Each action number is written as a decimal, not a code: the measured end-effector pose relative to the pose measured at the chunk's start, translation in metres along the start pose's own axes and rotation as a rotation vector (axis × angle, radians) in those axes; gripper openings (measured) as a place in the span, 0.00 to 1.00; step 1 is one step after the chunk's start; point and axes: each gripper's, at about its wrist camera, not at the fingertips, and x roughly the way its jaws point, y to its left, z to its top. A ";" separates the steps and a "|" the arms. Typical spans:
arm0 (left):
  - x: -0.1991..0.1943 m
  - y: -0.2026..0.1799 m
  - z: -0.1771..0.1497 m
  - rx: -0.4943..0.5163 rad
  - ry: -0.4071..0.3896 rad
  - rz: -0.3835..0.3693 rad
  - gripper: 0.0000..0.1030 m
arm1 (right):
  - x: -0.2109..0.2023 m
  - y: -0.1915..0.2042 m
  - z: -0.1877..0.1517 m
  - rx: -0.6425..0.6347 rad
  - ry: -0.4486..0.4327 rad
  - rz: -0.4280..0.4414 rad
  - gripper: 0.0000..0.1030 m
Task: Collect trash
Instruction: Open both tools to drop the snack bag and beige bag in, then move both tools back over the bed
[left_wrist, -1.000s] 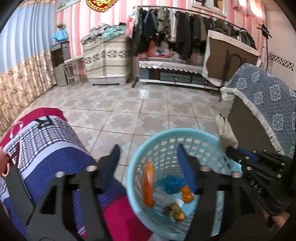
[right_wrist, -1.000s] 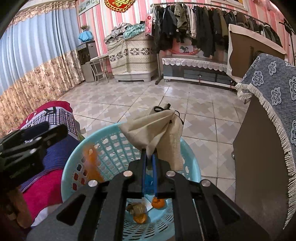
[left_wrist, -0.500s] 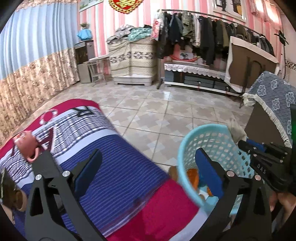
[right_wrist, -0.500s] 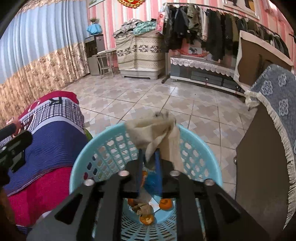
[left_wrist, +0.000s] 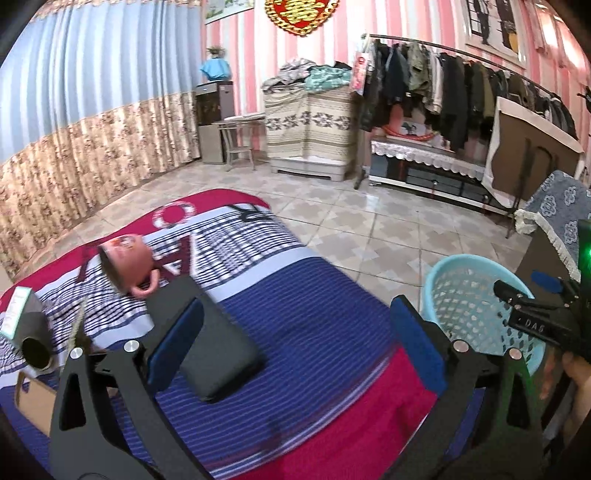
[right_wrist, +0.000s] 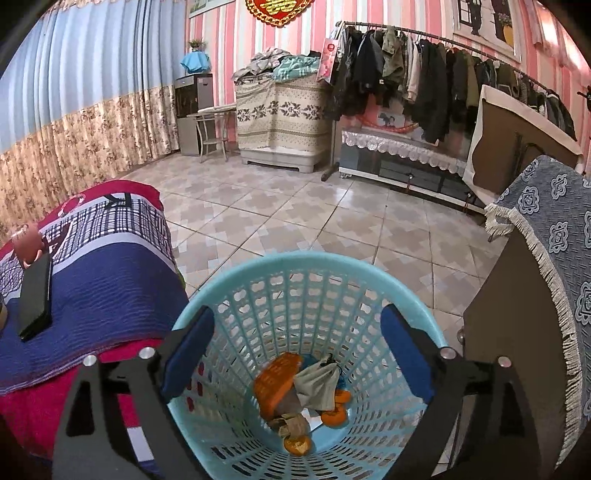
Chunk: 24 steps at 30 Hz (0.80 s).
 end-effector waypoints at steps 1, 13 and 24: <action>-0.004 0.008 -0.002 -0.011 0.001 0.006 0.95 | -0.001 0.004 0.001 -0.005 -0.003 -0.002 0.90; -0.045 0.084 -0.041 -0.077 0.024 0.120 0.95 | -0.016 0.062 0.000 -0.124 -0.031 0.049 0.92; -0.060 0.161 -0.081 -0.159 0.087 0.256 0.95 | -0.038 0.132 -0.015 -0.265 -0.064 0.130 0.95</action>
